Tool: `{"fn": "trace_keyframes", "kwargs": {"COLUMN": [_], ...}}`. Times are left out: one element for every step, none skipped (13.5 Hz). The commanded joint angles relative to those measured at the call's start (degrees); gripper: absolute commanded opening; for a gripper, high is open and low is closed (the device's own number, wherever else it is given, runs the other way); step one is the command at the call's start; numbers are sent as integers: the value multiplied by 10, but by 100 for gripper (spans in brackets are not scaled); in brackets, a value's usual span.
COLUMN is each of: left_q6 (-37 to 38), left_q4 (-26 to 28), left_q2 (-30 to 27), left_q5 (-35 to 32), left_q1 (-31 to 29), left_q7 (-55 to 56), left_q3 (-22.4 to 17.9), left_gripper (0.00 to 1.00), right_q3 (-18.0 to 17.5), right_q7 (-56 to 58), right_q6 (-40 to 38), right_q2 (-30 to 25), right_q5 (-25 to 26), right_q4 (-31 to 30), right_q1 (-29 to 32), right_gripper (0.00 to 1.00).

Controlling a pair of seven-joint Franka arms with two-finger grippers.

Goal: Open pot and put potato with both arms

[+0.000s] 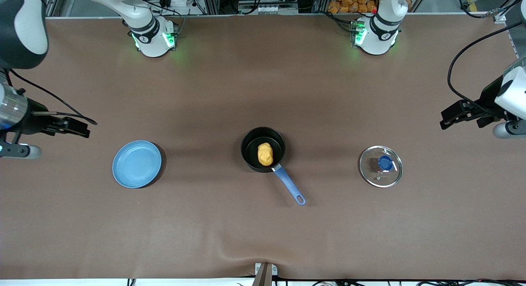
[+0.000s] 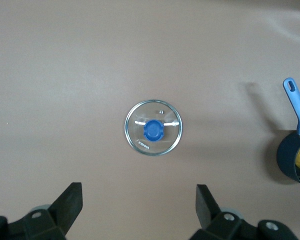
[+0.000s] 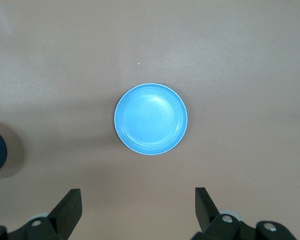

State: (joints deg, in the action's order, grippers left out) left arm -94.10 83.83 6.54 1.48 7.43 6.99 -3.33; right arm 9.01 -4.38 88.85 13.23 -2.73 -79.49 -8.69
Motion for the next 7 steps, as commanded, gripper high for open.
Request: {"fn": "trace_keyframes", "kwargs": {"left_q6": [31,37,38,38,38,39,43], "left_q4": [-3,-3,-3,-3,-3,-2,-2], "left_q2": [-11,-15,-20,-23,-26,-27,-28], "left_q5": [-7,-5,-6,-5,-5,-4,-4], "left_q1": [0,-1,0,0,-1,-1,-1], "left_q7": [0,0,-1,-1,-3,-2,-3], "left_q3": [4,3,3,3,2,2,2], "left_gripper": [100,100,100,100,100,100,100], "right_q3": [-13,-13,-13,-13,-13,-13,-13], "right_q7": [3,1,-2,-3,-4,-5,-5], "right_q6": [55,68,74,75,74,76,80], "right_q2": [-73,-92,-106,-116,-118,-120,-123], "right_q5": [9,9,10,10,11,11,12], "right_q4": [-101,-125,-139,-145,-145,-145,-147], "right_q1": [1,0,-1,-1,-1,1,3], "right_gripper": [100,100,100,100,100,100,100]}}
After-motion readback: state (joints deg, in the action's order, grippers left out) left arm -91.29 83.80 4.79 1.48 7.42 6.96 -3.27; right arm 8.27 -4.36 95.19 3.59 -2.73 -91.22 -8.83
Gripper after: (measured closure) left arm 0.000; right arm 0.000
